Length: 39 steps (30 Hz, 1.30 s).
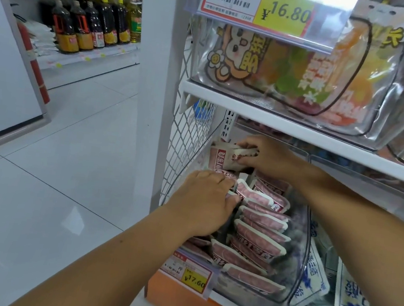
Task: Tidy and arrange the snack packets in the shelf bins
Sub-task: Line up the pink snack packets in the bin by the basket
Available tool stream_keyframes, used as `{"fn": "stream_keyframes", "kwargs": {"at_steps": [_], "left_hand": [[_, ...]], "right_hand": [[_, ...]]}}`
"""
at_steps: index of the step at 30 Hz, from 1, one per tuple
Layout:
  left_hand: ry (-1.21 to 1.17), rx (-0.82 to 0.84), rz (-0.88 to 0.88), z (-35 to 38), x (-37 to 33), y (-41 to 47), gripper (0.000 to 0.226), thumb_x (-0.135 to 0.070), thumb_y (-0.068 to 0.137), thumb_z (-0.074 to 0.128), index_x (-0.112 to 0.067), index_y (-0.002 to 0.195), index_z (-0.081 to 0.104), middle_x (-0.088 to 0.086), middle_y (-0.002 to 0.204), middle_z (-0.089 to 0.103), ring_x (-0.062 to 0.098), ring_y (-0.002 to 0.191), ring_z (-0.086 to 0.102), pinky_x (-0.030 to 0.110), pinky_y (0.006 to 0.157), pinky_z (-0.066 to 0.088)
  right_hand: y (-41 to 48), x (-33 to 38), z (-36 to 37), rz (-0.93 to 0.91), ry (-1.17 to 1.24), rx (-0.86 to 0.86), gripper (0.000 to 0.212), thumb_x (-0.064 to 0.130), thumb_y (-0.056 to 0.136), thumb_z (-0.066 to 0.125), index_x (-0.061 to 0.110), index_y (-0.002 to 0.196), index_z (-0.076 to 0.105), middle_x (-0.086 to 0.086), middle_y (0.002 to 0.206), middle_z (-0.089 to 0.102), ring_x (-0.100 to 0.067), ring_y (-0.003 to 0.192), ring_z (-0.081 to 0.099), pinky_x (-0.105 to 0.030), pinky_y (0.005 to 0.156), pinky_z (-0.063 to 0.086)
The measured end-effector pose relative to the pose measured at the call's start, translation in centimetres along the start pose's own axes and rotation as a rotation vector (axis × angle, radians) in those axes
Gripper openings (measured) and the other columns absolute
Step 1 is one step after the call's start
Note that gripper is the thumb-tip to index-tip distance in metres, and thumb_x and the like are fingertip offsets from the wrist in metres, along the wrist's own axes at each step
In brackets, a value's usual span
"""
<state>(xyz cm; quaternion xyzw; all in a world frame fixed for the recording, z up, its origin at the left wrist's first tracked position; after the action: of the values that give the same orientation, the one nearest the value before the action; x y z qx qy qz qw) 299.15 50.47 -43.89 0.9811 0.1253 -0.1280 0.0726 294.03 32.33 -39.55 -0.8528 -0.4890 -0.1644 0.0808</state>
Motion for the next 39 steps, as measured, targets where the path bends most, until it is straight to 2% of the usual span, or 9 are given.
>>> {"fn": "stream_keyframes", "kwargs": {"at_steps": [8,13,17,23,25,27,30,34,39], "left_hand": [[0.001,-0.011,0.001,0.3,0.1,-0.1,0.054,-0.046,0.102,0.025,-0.022,0.151,0.025,0.0,0.155,0.029,0.018,0.142,0.022,0.035,0.117,0.011],[0.026,-0.012,-0.001,0.3,0.0,-0.1,0.053,-0.045,0.102,0.025,-0.022,0.15,0.028,0.001,0.153,0.033,0.02,0.14,0.025,0.035,0.115,0.014],[0.014,-0.023,0.004,0.2,0.1,-0.2,0.052,-0.044,0.102,0.027,-0.021,0.149,0.029,0.002,0.153,0.034,0.02,0.14,0.026,0.035,0.114,0.014],[-0.016,-0.022,-0.008,0.3,0.2,-0.1,0.054,-0.046,0.102,0.025,-0.023,0.15,0.026,0.001,0.155,0.03,0.018,0.143,0.02,0.035,0.117,0.011],[-0.013,-0.029,-0.005,0.3,0.2,-0.1,0.054,-0.046,0.102,0.025,-0.022,0.149,0.028,0.0,0.154,0.031,0.018,0.142,0.021,0.035,0.117,0.011],[-0.013,-0.033,-0.002,0.3,0.2,-0.2,0.053,-0.045,0.102,0.026,-0.021,0.149,0.029,0.001,0.153,0.032,0.019,0.142,0.022,0.034,0.116,0.012],[-0.015,-0.044,0.004,0.2,0.1,-0.3,0.052,-0.044,0.102,0.027,-0.021,0.148,0.031,0.001,0.152,0.035,0.019,0.139,0.026,0.034,0.115,0.013],[-0.024,-0.037,0.005,0.2,0.1,-0.3,0.053,-0.044,0.102,0.026,-0.02,0.149,0.03,0.001,0.151,0.035,0.019,0.139,0.026,0.035,0.117,0.013],[-0.047,-0.055,0.008,0.2,0.1,-0.4,0.052,-0.044,0.101,0.028,-0.022,0.148,0.03,-0.001,0.151,0.035,0.016,0.14,0.025,0.032,0.116,0.011]], "right_hand": [[-0.8,-0.4,-0.5,0.051,0.175,-0.007,0.037,0.026,0.085,0.071,0.02,0.121,0.061,0.011,0.103,0.059,-0.01,0.098,0.057,-0.011,0.069,0.035],[-0.4,0.4,0.8,0.027,-0.088,0.189,0.049,0.034,0.078,0.075,0.035,0.122,0.054,0.015,0.113,0.06,-0.009,0.097,0.058,-0.03,0.082,0.047],[0.8,1.5,1.8,-0.06,-0.198,0.146,0.039,0.033,0.084,0.07,0.033,0.12,0.058,0.011,0.099,0.06,-0.013,0.095,0.058,-0.025,0.065,0.036],[-0.6,0.4,0.8,-0.009,0.197,0.033,0.029,0.019,0.083,0.073,0.035,0.087,0.05,0.017,0.084,0.059,-0.003,0.079,0.055,-0.012,0.063,0.038],[-0.7,0.3,0.9,0.033,0.297,0.073,0.032,0.015,0.083,0.073,0.034,0.086,0.048,0.016,0.084,0.06,0.004,0.076,0.053,-0.001,0.055,0.036],[-0.5,0.1,1.0,0.051,0.326,0.105,0.032,0.013,0.083,0.073,0.033,0.087,0.049,0.014,0.085,0.06,0.005,0.075,0.053,-0.002,0.055,0.037],[-0.6,0.6,1.0,0.022,0.234,0.182,0.032,0.016,0.082,0.073,0.032,0.102,0.053,0.01,0.093,0.062,-0.006,0.083,0.057,-0.015,0.067,0.042],[0.0,1.3,1.2,-0.07,-0.121,0.128,0.057,0.048,0.067,0.066,0.048,0.123,0.056,0.014,0.117,0.063,-0.012,0.109,0.051,-0.029,0.088,0.043],[-0.1,1.8,0.7,-0.066,-0.16,0.034,0.037,0.03,0.076,0.077,0.033,0.112,0.068,0.008,0.101,0.069,-0.012,0.093,0.062,-0.022,0.065,0.037]]}}
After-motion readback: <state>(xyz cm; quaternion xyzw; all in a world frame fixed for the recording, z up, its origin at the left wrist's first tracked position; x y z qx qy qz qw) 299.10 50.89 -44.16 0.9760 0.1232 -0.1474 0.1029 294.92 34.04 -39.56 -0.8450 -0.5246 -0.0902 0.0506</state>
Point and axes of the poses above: each hand's wrist, its own y-axis towards the middle knuckle, its own z-axis out of the palm, x = y × z, the point moved 2 cm from there along y, towards the middle knuckle
